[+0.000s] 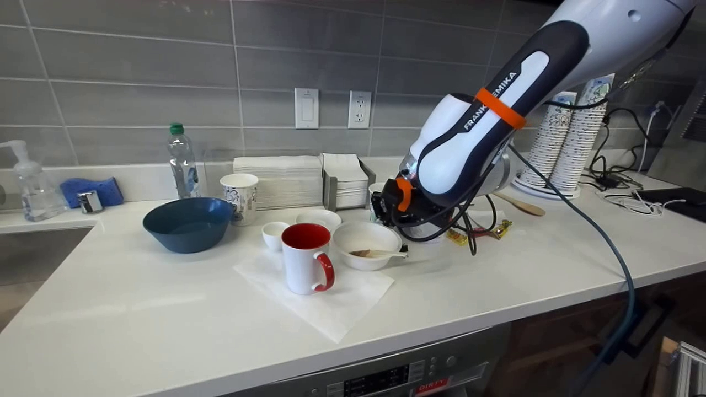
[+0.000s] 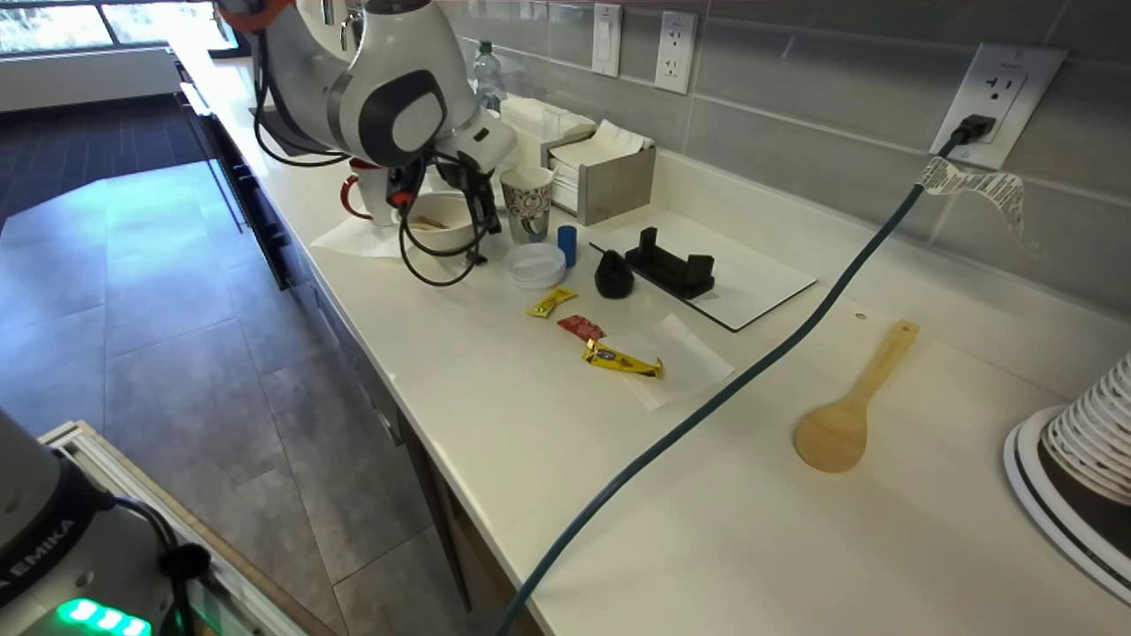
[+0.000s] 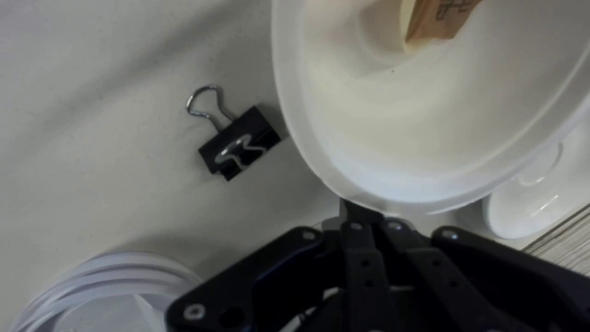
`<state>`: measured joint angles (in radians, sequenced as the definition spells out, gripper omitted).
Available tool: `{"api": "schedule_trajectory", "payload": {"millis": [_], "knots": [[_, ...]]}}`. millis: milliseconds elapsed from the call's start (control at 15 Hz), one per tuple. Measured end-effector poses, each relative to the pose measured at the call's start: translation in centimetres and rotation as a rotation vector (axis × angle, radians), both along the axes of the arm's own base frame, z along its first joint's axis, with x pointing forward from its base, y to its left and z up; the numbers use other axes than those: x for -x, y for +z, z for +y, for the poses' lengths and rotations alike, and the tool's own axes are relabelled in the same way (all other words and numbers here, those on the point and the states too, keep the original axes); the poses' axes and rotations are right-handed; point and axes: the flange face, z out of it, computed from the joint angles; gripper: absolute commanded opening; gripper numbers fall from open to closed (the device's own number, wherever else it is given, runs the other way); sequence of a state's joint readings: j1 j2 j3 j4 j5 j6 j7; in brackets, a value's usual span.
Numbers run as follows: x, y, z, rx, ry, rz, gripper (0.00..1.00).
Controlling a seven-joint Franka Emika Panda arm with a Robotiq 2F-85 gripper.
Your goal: Slide the white paper cup forward, pick up the white tea cup saucer and put it next to the wooden spoon on the kitchen counter
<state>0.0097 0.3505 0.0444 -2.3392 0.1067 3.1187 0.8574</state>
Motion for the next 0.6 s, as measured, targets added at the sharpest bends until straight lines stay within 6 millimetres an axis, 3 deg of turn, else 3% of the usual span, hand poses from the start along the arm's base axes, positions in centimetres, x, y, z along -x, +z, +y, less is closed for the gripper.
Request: {"api": "schedule_trajectory", "payload": {"millis": [333, 600], "knots": [[-0.6, 0.3, 0.8, -0.014, 0.042, -0.052, 0.0], [-1.0, 0.3, -0.2, 0.004, 0.047, -0.077, 0.0]]}}
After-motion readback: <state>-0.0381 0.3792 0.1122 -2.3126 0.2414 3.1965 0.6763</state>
